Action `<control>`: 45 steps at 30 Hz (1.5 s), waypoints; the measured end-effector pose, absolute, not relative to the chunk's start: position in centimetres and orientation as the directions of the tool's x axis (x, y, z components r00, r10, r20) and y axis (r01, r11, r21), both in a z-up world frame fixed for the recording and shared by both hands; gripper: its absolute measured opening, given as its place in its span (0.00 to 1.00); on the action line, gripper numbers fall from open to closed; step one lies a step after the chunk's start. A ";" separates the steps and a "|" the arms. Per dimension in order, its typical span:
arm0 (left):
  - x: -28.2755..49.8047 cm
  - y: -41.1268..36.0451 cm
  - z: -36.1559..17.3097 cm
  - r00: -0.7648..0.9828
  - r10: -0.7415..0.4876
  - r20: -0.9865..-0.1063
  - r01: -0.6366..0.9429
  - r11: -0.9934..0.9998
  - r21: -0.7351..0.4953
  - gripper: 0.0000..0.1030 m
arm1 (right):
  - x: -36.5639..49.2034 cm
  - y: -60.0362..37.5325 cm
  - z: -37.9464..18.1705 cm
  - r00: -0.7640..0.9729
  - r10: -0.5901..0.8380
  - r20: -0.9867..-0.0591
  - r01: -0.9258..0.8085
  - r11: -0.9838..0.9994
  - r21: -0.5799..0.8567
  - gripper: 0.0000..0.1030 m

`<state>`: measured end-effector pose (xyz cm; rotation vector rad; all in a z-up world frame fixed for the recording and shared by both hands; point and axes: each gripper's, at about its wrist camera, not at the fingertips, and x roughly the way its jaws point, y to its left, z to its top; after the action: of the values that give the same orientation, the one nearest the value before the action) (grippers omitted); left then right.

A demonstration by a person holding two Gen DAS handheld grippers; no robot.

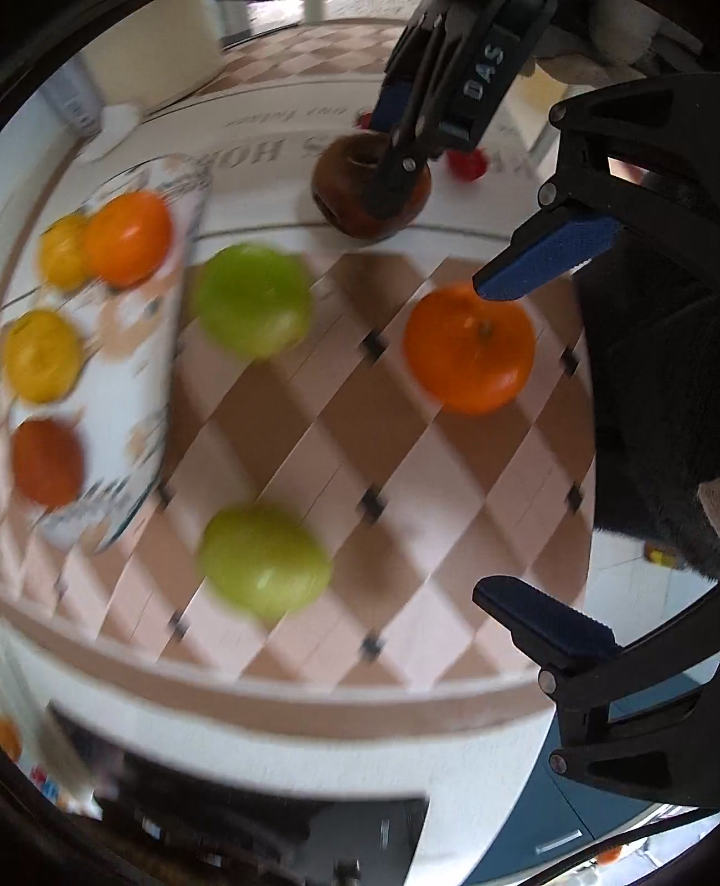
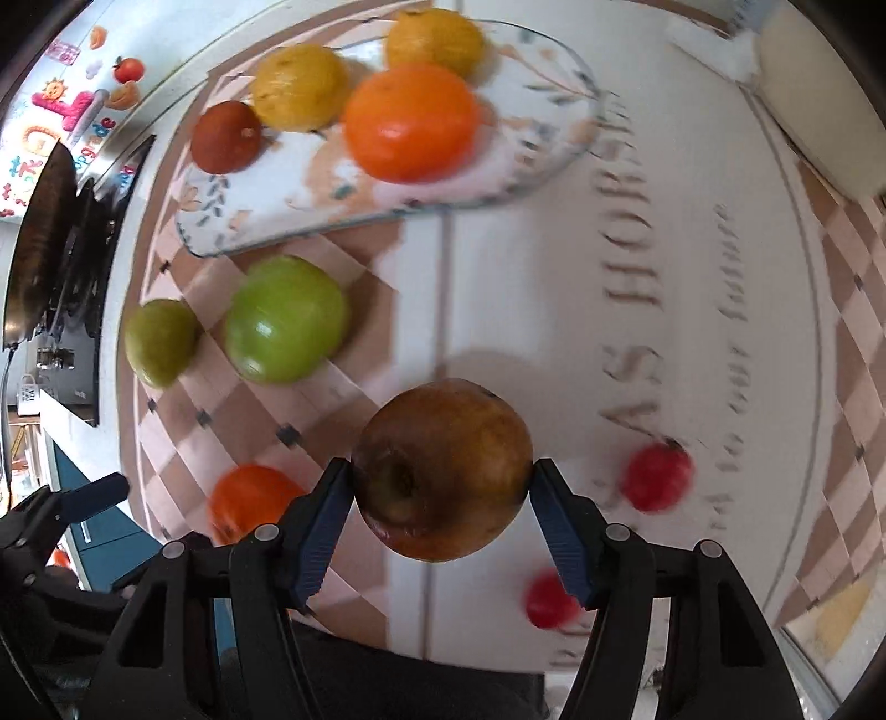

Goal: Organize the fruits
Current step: 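Grasp a tangerine with the left gripper while the right gripper grasps a brown apple, then place the tangerine and brown apple on the plate and open both grippers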

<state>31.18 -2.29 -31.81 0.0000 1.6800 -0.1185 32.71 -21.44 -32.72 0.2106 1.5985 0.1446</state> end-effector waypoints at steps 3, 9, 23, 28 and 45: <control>30.7 -3.7 -33.8 -0.163 -0.085 -0.983 0.089 0.991 -0.101 0.99 | 31.9 -23.1 -33.0 -0.046 0.223 -0.974 0.059 0.974 0.220 0.66; 30.6 -6.6 -35.7 -0.162 -0.075 -0.984 0.167 0.981 -0.102 0.59 | 31.9 -23.7 -33.3 -0.044 0.250 -0.967 0.076 0.966 0.246 0.67; 30.8 -5.5 -34.3 -0.093 -0.059 -0.994 0.133 0.989 -0.071 0.59 | 32.7 -23.3 -33.9 -0.067 0.249 -0.966 0.039 0.968 0.246 0.67; 31.9 -4.7 -31.1 -0.045 -0.117 -0.992 0.103 0.987 -0.121 0.59 | 33.3 -23.3 -32.4 -0.024 0.292 -0.956 0.049 0.955 0.291 0.67; 46.9 2.0 -28.4 -0.041 -0.308 -0.951 -0.135 0.944 -0.300 0.59 | 44.5 -15.4 -29.4 0.126 0.397 -0.909 -0.031 0.918 0.396 0.67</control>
<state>46.90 1.98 -28.41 -0.3464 1.6160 -0.1443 44.48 -15.40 -29.36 0.3115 1.4164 0.3190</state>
